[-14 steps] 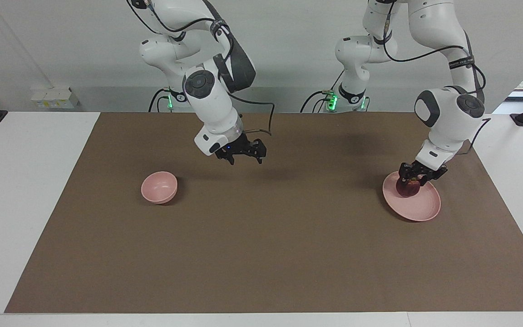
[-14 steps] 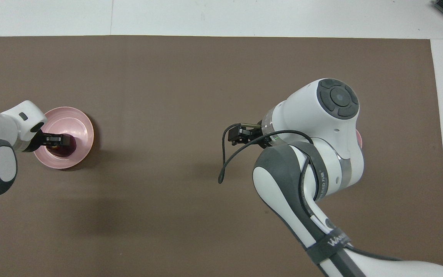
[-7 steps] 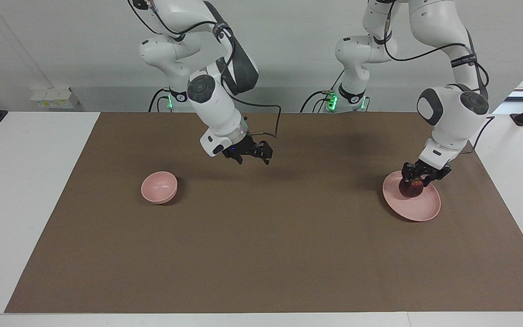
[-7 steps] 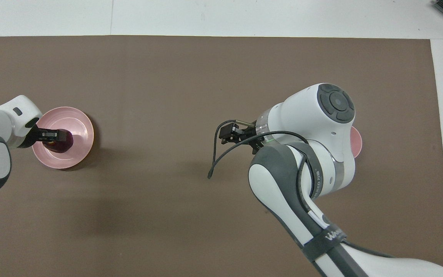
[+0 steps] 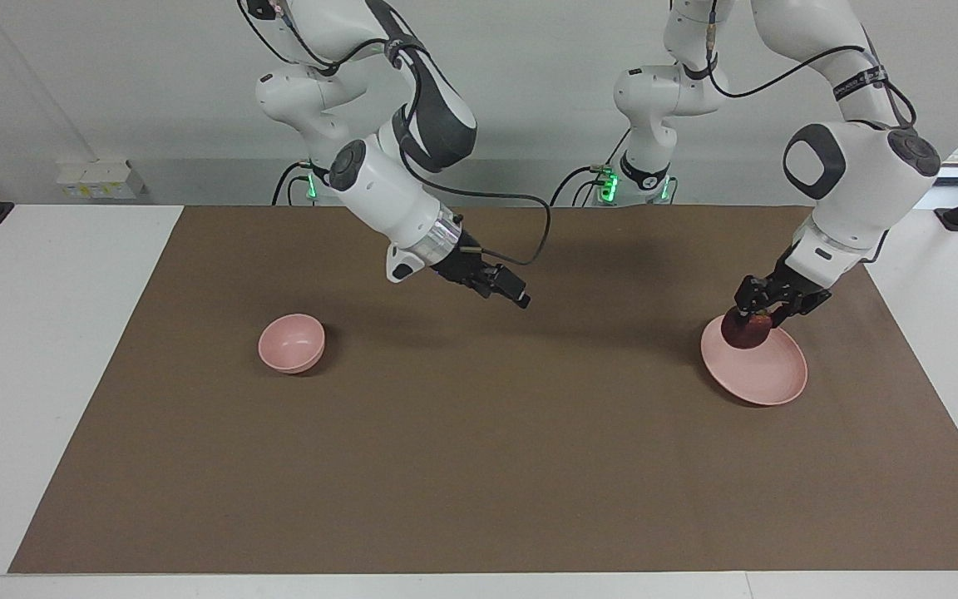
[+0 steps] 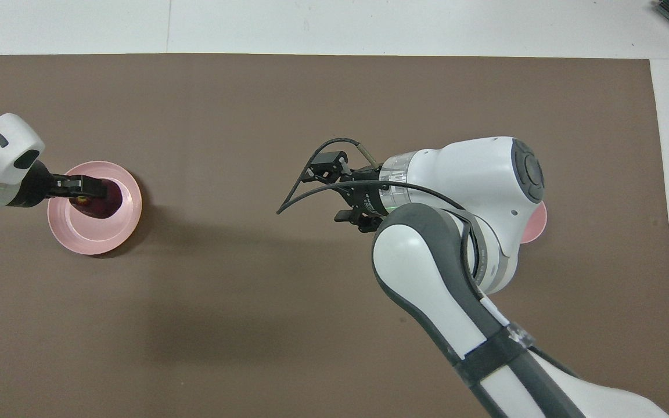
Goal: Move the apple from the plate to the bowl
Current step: 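Lift the apple toward the right gripper with the left gripper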
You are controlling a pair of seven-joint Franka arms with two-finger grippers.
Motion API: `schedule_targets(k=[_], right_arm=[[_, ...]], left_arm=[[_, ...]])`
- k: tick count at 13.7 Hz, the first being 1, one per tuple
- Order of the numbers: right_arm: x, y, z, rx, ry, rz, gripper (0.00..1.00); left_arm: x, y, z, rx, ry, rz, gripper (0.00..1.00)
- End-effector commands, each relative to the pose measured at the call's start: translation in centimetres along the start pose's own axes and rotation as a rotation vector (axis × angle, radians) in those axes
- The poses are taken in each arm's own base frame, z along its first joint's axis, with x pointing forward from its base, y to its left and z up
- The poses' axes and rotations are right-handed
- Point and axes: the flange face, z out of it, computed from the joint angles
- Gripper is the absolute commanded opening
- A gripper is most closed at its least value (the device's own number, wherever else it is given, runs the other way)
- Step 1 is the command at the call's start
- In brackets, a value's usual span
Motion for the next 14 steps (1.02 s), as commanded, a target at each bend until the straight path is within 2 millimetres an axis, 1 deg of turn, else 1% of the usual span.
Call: schedule_targets(k=[1,2,4,6,7,8,9,11,12,13,14], right_arm=[[-0.9,-1.2,0.4,0.091,-0.048,0.209,1.0],[-1.3,-1.5,0.4,0.123,-0.064,0.307,1.0],[-1.7,-2.2,0.1,0.15,-0.079,0.441,1.0],[-1.6,-2.1,0.3,0.147,-0.095,0.513,1.0],[-1.4,-1.9,1.1,0.145,-0.104,0.545,1.0],[-1.7,-1.9,2.3,0.138,-0.115,0.556,1.0],[-2.3,-2.2,3.0,0.139,-0.131,0.567,1.0],[-2.2,-2.8,3.0,0.15,-0.131,0.587,1.0],[-2.0,-2.8,3.1,0.151,-0.131,0.59,1.0],[-1.9,-2.7,3.3,0.147,-0.129,0.591,1.0],[-1.8,-2.6,3.5,0.145,-0.128,0.593,1.0]], left_arm=[[0.4,2.5,-0.2,-0.102,0.011,-0.015,0.0],[0.6,3.3,-0.1,-0.161,0.027,-0.049,0.0],[1.1,6.2,-0.1,-0.227,0.077,-0.103,0.0],[1.4,9.7,0.2,-0.25,0.121,-0.102,0.0],[1.4,11.8,0.3,-0.271,0.139,-0.089,0.0],[1.5,13.2,0.3,-0.298,0.155,-0.1,0.0],[1.3,14.5,0.5,-0.32,0.158,-0.104,0.0],[0.8,17.5,0.7,-0.335,0.141,-0.084,0.0],[0.7,18.4,0.7,-0.342,0.132,-0.113,0.0],[0.4,19.8,0.7,-0.349,0.125,-0.102,0.0],[0.2,20.4,0.7,-0.353,0.12,-0.095,0.0]])
